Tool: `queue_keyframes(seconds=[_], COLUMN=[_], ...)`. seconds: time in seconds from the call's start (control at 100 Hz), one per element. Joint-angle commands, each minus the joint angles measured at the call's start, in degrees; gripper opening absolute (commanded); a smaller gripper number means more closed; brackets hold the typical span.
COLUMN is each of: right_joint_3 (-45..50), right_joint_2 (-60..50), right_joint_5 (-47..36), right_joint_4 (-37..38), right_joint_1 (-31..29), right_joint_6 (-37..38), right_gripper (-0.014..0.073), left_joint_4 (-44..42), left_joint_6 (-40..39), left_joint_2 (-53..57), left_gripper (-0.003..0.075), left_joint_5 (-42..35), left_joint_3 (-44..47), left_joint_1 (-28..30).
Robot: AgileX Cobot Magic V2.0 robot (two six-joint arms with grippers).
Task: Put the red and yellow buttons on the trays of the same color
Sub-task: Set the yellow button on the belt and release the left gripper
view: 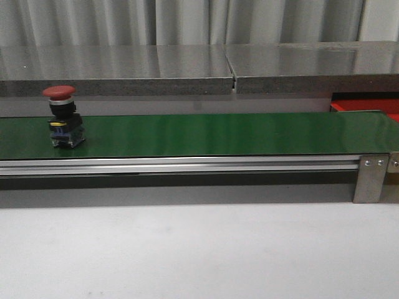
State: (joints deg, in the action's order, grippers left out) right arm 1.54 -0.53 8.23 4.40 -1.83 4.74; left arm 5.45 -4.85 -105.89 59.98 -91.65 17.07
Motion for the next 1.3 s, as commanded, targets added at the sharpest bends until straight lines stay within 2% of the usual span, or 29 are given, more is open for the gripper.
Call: queue_keyframes(seconds=[0.0,0.1,0.13,0.33,0.4,0.47,0.54,0.59,0.65,1.0,1.29], right_joint_3=[-0.56,-0.56,-0.56,-0.56,-0.56,-0.56,-0.56,-0.56,-0.56,-0.56,-0.56], right_joint_2=[-0.82,-0.82,-0.82,-0.82,-0.82,-0.82,-0.82,-0.82,-0.82,-0.82,-0.82], right_joint_5=[-4.19,-4.19,-4.19,-4.19,-4.19,-4.19,-4.19,-4.19,-4.19,-4.19,-4.19], right_joint_4=[0.49,0.49,0.49,0.49,0.49,0.49,0.49,0.49,0.49,0.49,0.49], right_joint_1=[-0.27,-0.27,-0.27,-0.27,-0.27,-0.27,-0.27,-0.27,-0.27,-0.27,-0.27], right_joint_6=[-0.17,-0.17,-0.17,-0.17,-0.17,-0.17,-0.17,-0.17,-0.17,-0.17,-0.17], right_gripper=[-0.0067,-0.0067,-0.0067,-0.0067,-0.0067,-0.0067,-0.0067,-0.0067,-0.0067,-0.0067,-0.0067], left_joint_4=[0.43,0.63,0.71,3.05,3.05,3.76,6.15,8.01,9.28,9.37,9.24], left_joint_6=[1.01,1.00,1.00,2.95,4.85,7.34,10.26,11.85,12.19,13.23,13.23], left_joint_2=[3.32,3.32,3.45,7.18,9.52,11.78,14.01,15.86,17.60,30.39,43.02], left_gripper=[0.0379,0.0547,0.0575,0.0580,0.0538,0.0435,0.0274,0.0125,-0.0019,-0.0019,-0.0019], left_joint_5=[-2.24,-2.24,-2.36,-6.98,-7.72,-7.72,-7.96,-8.50,-8.90,-16.64,-22.38], left_joint_3=[-1.31,-1.31,-1.31,-1.31,-1.31,-1.31,-0.74,0.18,1.70,17.51,32.60], left_joint_1=[-0.33,-0.33,-0.33,-0.87,-1.77,-2.97,-4.30,-5.21,-6.38,-13.10,-15.97])
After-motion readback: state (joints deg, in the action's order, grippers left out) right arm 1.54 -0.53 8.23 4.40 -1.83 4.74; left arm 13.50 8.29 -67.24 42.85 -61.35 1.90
